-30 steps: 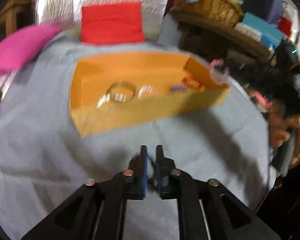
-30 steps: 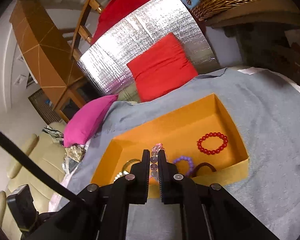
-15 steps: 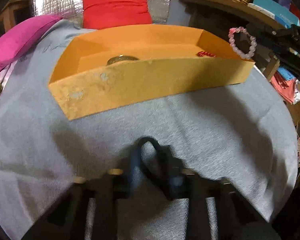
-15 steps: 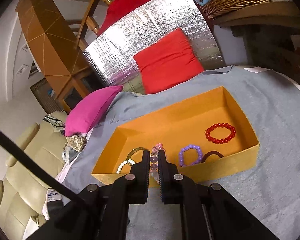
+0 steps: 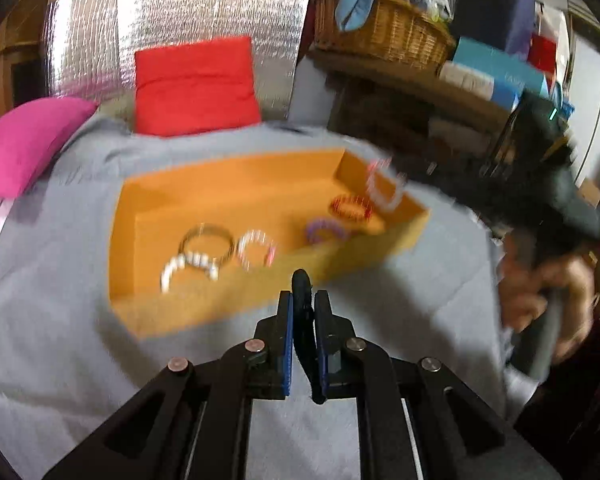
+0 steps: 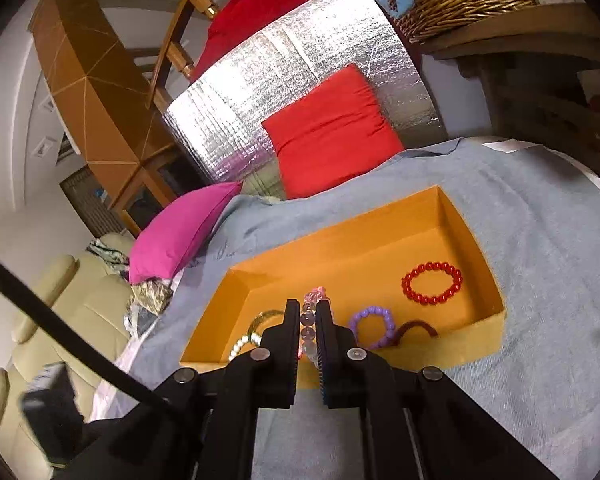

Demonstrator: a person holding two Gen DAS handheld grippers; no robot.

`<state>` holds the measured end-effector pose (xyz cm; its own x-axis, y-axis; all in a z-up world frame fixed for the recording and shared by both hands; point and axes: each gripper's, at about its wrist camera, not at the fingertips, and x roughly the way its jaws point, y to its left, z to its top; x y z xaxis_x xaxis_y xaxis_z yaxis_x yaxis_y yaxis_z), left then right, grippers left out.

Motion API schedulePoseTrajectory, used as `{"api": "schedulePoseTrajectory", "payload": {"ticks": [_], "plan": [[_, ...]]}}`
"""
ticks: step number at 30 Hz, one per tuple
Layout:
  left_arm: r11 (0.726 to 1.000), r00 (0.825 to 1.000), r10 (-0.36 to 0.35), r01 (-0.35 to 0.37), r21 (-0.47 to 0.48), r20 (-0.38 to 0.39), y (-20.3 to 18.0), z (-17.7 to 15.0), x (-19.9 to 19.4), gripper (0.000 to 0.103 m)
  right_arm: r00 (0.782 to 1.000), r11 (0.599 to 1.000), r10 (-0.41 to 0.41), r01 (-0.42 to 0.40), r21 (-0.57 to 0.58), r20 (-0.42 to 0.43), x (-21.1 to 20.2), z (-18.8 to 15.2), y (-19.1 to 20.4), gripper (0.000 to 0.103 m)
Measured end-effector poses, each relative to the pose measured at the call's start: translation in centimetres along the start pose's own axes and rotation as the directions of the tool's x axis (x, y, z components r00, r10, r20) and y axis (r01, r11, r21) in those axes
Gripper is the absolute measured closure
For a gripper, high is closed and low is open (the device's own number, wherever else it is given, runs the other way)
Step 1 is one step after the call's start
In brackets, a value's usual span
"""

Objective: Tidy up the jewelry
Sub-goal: 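Lower the keychain and pink crystal bracelet into the orange box and open both tools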

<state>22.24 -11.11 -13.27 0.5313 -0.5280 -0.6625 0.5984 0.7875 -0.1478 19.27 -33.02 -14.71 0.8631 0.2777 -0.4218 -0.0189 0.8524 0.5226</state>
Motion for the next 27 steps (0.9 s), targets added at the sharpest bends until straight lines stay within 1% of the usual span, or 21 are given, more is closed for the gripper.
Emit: {"api": "schedulePoseTrajectory", "payload": {"ticks": [3,4,6,7,9,10,11,12,14,17,19,21,22,23,24,25,26,27], "plan": [[0.999,0.999,0.044,-0.044,0.007,-0.02,0.5,4.8,1.8,0.092,0.999,0.999,0.017,-0.015,0.044,-0.028,1.9,1.7,-0.6,0.094],[0.999,0.998,0.049,-0.049,0.003,-0.025,0.6,5.8,2.5,0.092,0.999,0.999,0.02,-0.018,0.052,-0.03,2.3,2.1,-0.7,0.094],[0.998,0.997,0.055,-0.056,-0.022,-0.049,1.5,8.7,5.2,0.092,0.998,0.997,0.036,-0.033,0.068,-0.048,4.2,3.3,-1.1,0.094],[0.998,0.997,0.05,-0.052,-0.034,-0.062,1.8,9.3,6.1,0.092,0.998,0.996,0.038,-0.034,0.077,-0.053,4.7,3.6,-1.3,0.094],[0.996,0.991,0.043,-0.052,-0.068,-0.129,2.7,11.0,9.6,0.092,0.996,0.992,0.052,-0.044,0.114,-0.068,6.7,4.5,-2.2,0.094],[0.995,0.987,0.048,-0.061,-0.08,-0.151,3.1,11.3,10.7,0.092,0.995,0.991,0.053,-0.042,0.126,-0.082,7.4,4.6,-2.6,0.094],[0.992,0.981,0.053,-0.074,-0.106,-0.189,3.7,11.6,12.8,0.092,0.993,0.99,0.048,-0.033,0.139,-0.107,8.4,4.8,-3.0,0.094],[0.99,0.977,0.051,-0.077,-0.119,-0.209,4.1,11.5,13.7,0.092,0.991,0.989,0.041,-0.022,0.149,-0.126,9.3,4.9,-3.4,0.094],[0.982,0.962,0.047,-0.095,-0.165,-0.27,5.2,11.3,16.6,0.092,0.985,0.983,0.036,-0.004,0.185,-0.169,11.1,4.9,-4.3,0.094],[0.971,0.949,0.028,-0.101,-0.218,-0.313,6.0,10.6,18.2,0.092,0.976,0.973,0.034,0.017,0.231,-0.215,12.9,4.9,-5.4,0.094],[0.971,0.945,0.015,-0.092,-0.222,-0.325,5.8,10.4,19.0,0.092,0.973,0.969,0.028,0.03,0.246,-0.23,13.6,4.8,-5.8,0.094],[0.972,0.939,0.037,-0.114,-0.206,-0.342,5.5,10.2,19.6,0.091,0.968,0.967,0.014,0.05,0.248,-0.25,14.1,4.7,-6.0,0.094],[0.972,0.937,0.052,-0.127,-0.196,-0.346,5.4,10.1,19.8,0.089,0.967,0.967,0.012,0.054,0.249,-0.254,14.2,4.7,-6.1,0.094],[0.974,0.936,0.057,-0.129,-0.189,-0.347,5.3,10.2,19.8,0.083,0.965,0.965,0.003,0.066,0.253,-0.263,14.4,4.6,-6.2,0.093],[0.973,0.937,0.062,-0.133,-0.187,-0.345,5.2,10.2,19.8,0.073,0.963,0.962,-0.016,0.088,0.257,-0.271,14.4,4.5,-6.4,0.091],[0.97,0.941,0.079,-0.149,-0.193,-0.329,5.3,10.2,19.3,0.068,0.962,0.961,-0.037,0.109,0.255,-0.272,14.4,4.5,-6.5,0.091],[0.968,0.949,0.084,-0.15,-0.201,-0.303,5.4,10.3,18.6,0.062,0.962,0.959,-0.054,0.125,0.253,-0.269,14.1,4.5,-6.7,0.09],[0.968,0.96,0.08,-0.139,-0.208,-0.27,5.5,10.4,17.7,0.061,0.963,0.958,-0.072,0.14,0.251,-0.26,13.8,4.5,-6.9,0.089]]}}
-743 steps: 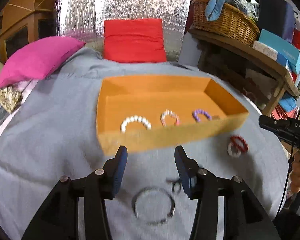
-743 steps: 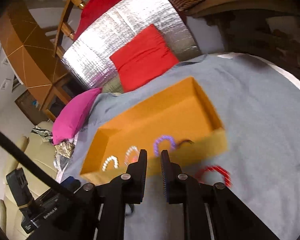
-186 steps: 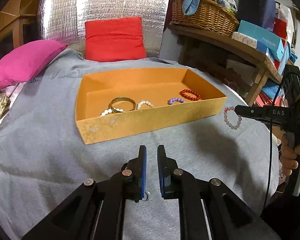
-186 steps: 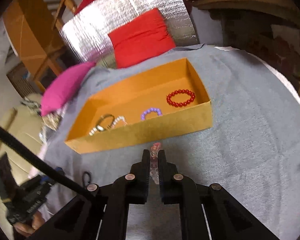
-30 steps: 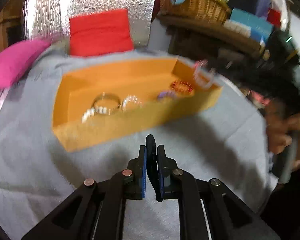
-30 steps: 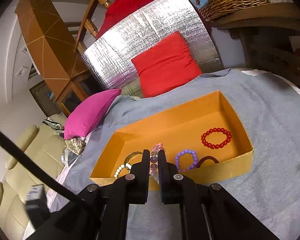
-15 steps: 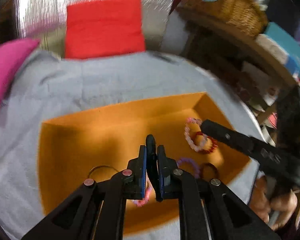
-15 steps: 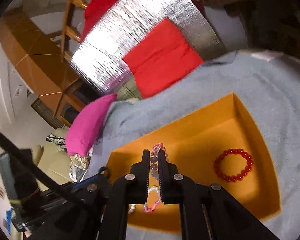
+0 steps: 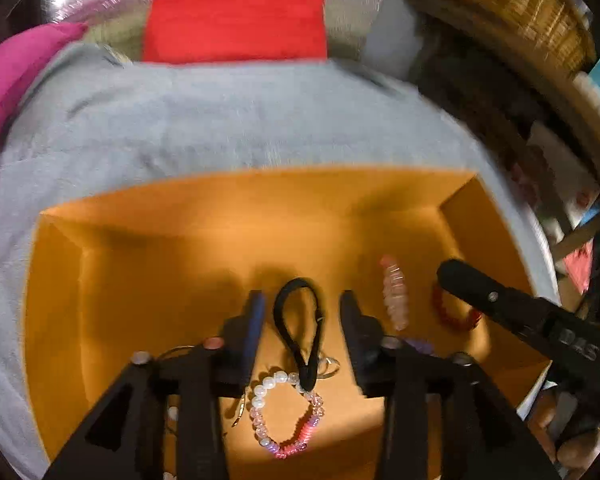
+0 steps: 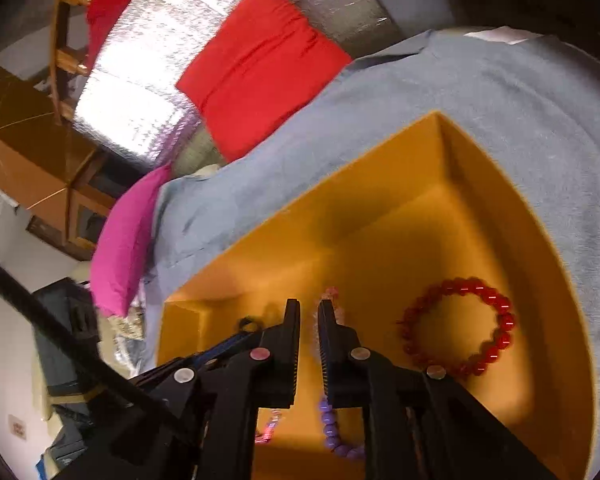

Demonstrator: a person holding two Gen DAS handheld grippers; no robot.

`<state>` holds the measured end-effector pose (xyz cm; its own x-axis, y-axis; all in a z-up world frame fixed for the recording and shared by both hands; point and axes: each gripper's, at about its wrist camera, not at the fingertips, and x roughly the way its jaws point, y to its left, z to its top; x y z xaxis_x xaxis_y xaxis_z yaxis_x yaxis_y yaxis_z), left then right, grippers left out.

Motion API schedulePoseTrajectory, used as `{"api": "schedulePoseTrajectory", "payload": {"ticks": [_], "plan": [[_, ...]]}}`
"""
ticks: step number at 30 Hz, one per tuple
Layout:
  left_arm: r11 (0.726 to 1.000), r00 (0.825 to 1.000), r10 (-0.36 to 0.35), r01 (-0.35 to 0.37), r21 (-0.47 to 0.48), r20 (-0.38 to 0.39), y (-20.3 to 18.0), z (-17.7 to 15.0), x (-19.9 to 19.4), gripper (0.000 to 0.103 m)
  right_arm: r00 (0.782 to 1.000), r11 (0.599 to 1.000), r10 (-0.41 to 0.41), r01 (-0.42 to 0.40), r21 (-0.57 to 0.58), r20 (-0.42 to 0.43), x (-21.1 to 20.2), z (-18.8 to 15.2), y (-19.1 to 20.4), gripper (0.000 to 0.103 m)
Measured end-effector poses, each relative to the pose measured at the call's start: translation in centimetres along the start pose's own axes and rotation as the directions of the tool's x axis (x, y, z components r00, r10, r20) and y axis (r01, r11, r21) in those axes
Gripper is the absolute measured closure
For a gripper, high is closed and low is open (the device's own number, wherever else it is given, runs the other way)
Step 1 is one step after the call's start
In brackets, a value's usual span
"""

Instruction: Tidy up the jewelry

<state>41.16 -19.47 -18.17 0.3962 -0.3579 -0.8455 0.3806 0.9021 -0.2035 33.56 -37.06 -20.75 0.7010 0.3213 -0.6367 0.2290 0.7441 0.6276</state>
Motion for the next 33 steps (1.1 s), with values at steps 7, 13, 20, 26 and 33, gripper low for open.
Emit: {"api": "schedulePoseTrajectory", "payload": {"ticks": [7,13,20,26,33], "plan": [[0.997,0.983,0.037,-0.049,0.063,0.178,-0.2,-4.2,-8.8,0.041,0.995,0.996,-0.021,0.029,-0.083,0.1,-4.4,-1.1,1.2,0.089],[0.978,0.916,0.192,-0.207,0.008,0.353,0.7,-12.0,-17.4,0.019,0.98,0.978,-0.06,0.096,-0.185,0.188,-10.2,-4.8,3.3,0.067],[0.959,0.867,0.28,-0.272,-0.079,0.413,1.0,-16.8,-22.1,0.009,0.952,0.915,-0.146,0.234,-0.329,0.269,-16.9,-12.2,6.7,0.045],[0.919,0.786,0.379,-0.383,-0.095,0.488,0.4,-16.8,-24.7,0.004,0.942,0.87,-0.19,0.292,-0.398,0.278,-19.4,-14.7,10.1,0.041],[0.895,0.771,0.421,-0.437,-0.083,0.479,1.6,-16.4,-23.2,0.003,0.933,0.858,-0.221,0.324,-0.398,0.284,-18.5,-14.4,10.5,0.036]]}}
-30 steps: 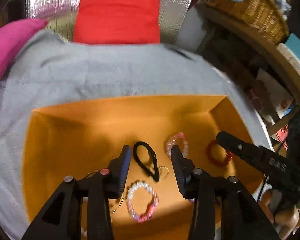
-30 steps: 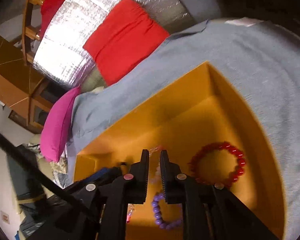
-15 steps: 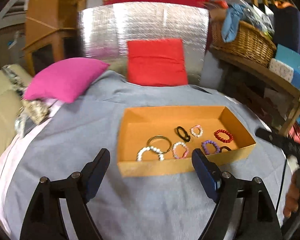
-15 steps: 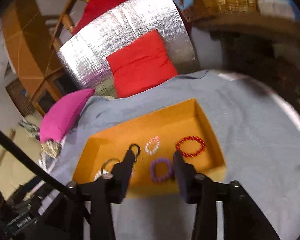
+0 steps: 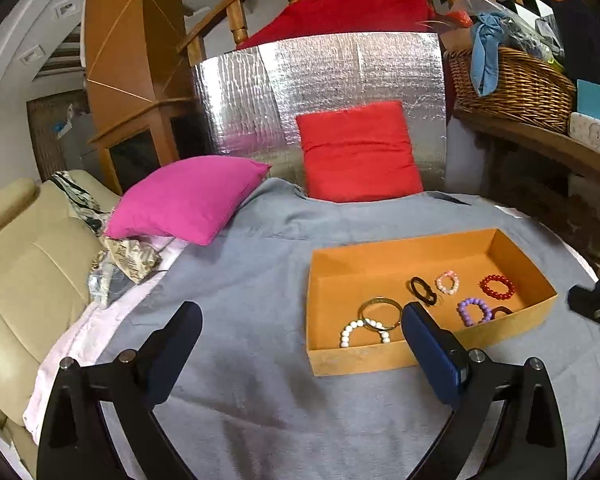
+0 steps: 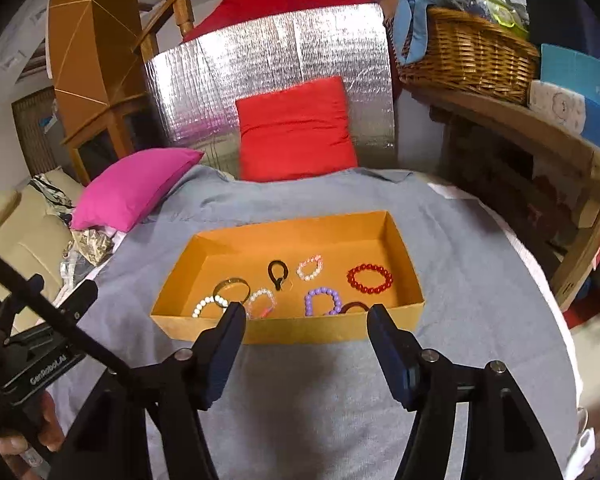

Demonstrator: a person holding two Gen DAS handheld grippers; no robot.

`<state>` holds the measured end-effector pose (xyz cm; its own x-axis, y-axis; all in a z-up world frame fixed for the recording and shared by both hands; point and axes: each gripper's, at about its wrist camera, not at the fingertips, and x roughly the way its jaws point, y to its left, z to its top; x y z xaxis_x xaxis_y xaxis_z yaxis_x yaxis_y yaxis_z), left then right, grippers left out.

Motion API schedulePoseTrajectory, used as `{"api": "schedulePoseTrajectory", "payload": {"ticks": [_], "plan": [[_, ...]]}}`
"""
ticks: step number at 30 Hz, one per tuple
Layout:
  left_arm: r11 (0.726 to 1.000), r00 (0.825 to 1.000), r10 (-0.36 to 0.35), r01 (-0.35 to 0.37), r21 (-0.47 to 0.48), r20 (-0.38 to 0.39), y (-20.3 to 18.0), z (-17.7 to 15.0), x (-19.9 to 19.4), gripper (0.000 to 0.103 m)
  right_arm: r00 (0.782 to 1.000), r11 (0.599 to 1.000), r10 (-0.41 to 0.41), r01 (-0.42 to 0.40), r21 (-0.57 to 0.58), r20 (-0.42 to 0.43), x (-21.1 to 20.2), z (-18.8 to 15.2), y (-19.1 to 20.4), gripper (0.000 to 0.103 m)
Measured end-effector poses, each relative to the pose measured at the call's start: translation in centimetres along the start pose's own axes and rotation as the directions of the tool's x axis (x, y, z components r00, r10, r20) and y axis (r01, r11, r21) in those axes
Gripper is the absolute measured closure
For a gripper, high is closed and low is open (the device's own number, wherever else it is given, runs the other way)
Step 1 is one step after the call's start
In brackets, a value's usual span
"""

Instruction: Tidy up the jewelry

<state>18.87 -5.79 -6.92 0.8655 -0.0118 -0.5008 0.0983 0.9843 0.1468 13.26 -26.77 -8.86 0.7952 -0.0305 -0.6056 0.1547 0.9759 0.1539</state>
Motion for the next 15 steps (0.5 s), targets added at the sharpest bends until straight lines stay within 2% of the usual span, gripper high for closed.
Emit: {"api": "schedulePoseTrajectory", "payload": {"ticks": [4,8,15], "plan": [[1.0,1.0,-0.02,0.02,-0.008,0.003,-0.5,0.1,-0.1,0.003,0.999,1.0,-0.02,0.019,-0.006,-0.028,1.9,-0.7,0.0,0.036],[0.999,0.999,-0.039,0.039,-0.017,0.004,-1.1,0.1,-0.3,0.003,1.0,1.0,-0.021,0.021,0.007,-0.016,2.0,-0.9,-0.4,0.036],[0.999,1.0,-0.018,0.018,-0.037,-0.005,-1.5,0.1,-0.2,0.003,1.0,0.999,-0.029,0.029,0.022,-0.011,2.2,-1.3,-1.3,0.036]]}}
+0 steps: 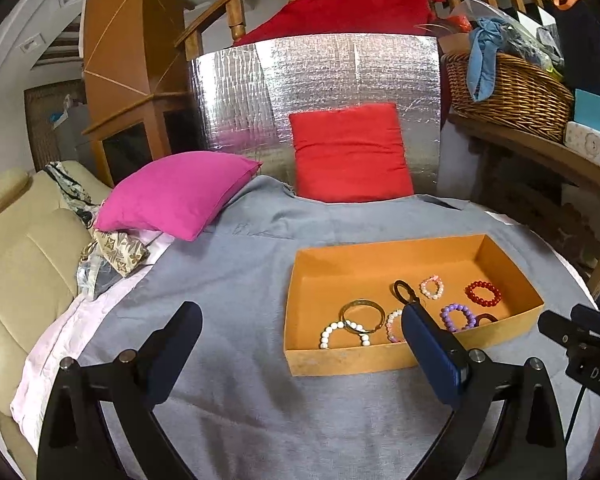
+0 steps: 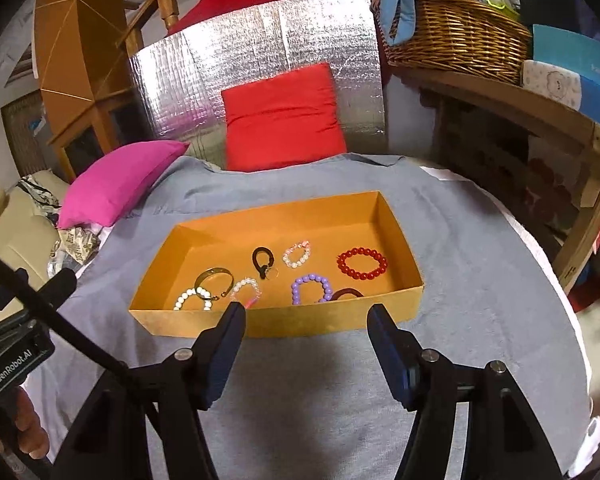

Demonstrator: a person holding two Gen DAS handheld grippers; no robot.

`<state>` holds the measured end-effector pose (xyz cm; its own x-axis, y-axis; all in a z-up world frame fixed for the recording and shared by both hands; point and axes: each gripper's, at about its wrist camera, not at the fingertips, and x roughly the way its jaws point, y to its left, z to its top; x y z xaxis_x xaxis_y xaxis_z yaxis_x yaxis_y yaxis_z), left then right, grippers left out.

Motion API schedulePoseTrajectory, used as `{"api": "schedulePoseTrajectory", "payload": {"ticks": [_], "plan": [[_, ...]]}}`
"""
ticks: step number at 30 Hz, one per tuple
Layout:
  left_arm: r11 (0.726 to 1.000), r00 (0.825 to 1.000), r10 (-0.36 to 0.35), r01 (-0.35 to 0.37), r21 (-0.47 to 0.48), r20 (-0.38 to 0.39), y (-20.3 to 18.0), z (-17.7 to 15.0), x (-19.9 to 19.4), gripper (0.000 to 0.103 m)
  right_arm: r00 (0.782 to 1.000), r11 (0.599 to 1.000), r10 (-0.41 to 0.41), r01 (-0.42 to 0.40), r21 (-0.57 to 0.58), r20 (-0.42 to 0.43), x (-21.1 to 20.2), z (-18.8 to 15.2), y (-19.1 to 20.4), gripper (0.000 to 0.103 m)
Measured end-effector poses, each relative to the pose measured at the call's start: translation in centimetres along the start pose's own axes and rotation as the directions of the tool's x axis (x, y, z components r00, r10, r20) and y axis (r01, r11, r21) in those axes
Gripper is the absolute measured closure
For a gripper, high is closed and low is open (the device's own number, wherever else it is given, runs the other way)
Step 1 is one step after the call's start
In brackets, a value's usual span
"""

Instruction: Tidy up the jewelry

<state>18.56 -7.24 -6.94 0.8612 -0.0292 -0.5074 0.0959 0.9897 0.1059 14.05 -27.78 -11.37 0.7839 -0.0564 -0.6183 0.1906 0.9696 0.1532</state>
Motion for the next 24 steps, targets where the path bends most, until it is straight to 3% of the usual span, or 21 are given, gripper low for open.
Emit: {"api": "schedulePoseTrajectory", "payload": {"ticks": [24], "plan": [[1.0,1.0,-0.002,0.002,0.027,0.001,-0.5,-0.1,-0.1,0.003,1.0,1.0,-0.014,0.014,-0.004,-0.011,1.4,0.2,0.3,0.036]]}}
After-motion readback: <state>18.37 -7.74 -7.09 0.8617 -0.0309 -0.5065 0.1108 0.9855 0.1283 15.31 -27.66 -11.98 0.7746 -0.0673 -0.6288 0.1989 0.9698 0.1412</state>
